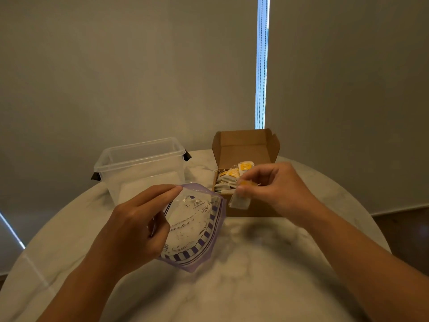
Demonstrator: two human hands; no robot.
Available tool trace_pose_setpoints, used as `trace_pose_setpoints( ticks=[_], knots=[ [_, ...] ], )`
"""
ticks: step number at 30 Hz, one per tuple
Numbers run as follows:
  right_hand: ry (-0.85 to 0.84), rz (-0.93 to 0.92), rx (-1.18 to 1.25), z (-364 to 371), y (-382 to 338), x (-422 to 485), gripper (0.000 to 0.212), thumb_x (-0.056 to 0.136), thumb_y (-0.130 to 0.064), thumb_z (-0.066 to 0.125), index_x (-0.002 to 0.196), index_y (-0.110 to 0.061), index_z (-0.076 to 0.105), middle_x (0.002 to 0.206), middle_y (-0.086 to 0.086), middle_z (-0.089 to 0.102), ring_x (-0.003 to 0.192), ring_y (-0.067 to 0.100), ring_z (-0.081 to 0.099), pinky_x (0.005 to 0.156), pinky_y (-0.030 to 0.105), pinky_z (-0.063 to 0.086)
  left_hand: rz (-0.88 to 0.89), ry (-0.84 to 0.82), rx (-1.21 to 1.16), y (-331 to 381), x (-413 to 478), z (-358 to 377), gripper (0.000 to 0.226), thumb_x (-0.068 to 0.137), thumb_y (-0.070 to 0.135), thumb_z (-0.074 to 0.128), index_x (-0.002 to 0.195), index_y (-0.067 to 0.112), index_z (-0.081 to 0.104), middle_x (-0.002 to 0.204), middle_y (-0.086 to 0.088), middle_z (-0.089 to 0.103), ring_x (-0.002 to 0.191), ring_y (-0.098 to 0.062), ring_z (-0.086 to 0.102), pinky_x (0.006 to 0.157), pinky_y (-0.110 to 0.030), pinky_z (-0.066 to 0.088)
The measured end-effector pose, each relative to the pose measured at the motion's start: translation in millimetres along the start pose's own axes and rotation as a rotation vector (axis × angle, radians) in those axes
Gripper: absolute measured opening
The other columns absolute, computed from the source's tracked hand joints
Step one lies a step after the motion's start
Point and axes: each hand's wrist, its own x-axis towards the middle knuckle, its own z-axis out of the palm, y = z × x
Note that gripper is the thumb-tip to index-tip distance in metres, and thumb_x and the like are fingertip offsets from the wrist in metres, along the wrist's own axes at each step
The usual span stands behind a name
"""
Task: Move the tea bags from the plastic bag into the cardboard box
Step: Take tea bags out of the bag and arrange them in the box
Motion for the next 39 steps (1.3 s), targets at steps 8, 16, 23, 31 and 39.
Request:
trace_pose_setpoints(
  ticks=[8,16,23,31,39],
  knots=[
    [0.171,0.044,-0.106,-23.3,24.0,71.7,0.009,0.079,-0.013,0.078,0.086,-0.016,0.074,0.087,0.0,0.072,0.086,0.016,0.069,0.07,0.027,0.059,0.016,0.055,-0.029,-1.4,-0.3,0.3,0.046,0.084,0.024,0.054,0.126,0.007,0.06,0.121,-0.003,0.065,0.09,-0.011,0.06,0.065,0.001,0.045],
    [0.12,0.034,-0.442,-18.0,45.0,106.3,0.025,0.072,-0.02,0.085,0.095,-0.016,0.074,0.09,-0.001,0.068,0.083,0.013,0.063,0.062,0.022,0.05,0.02,0.087,-0.045,-4.6,-1.4,0.9,0.049,0.083,0.027,0.052,0.128,0.009,0.059,0.124,0.001,0.062,0.098,-0.01,0.059,0.065,-0.001,0.047],
    [0.124,-0.026,-0.695,-13.8,51.3,108.1,0.014,0.075,-0.025,0.083,0.085,-0.017,0.077,0.09,-0.007,0.065,0.083,0.008,0.056,0.067,0.022,0.042,0.037,0.149,-0.091,-10.9,-2.4,-3.9,0.048,0.082,0.025,0.051,0.127,0.008,0.058,0.124,0.006,0.058,0.104,-0.011,0.057,0.063,-0.005,0.05],
    [0.105,-0.033,-0.618,-15.5,50.7,98.2,0.014,0.09,-0.028,0.068,0.089,-0.016,0.075,0.082,-0.006,0.068,0.082,0.01,0.059,0.07,0.025,0.049,0.04,0.206,-0.143,-18.4,-4.6,-12.1,0.045,0.086,0.029,0.05,0.127,0.012,0.055,0.129,0.032,0.047,0.107,0.01,0.052,0.064,-0.01,0.053],
    [0.175,-0.126,-0.626,0.5,44.4,61.5,0.016,0.093,-0.025,0.063,0.099,-0.015,0.074,0.096,-0.002,0.07,0.081,0.009,0.058,0.064,0.019,0.043,0.022,0.211,-0.17,-21.8,-5.3,-12.6,0.045,0.085,0.029,0.051,0.127,0.013,0.056,0.129,0.039,0.044,0.107,0.011,0.052,0.064,-0.007,0.052]
  ],
)
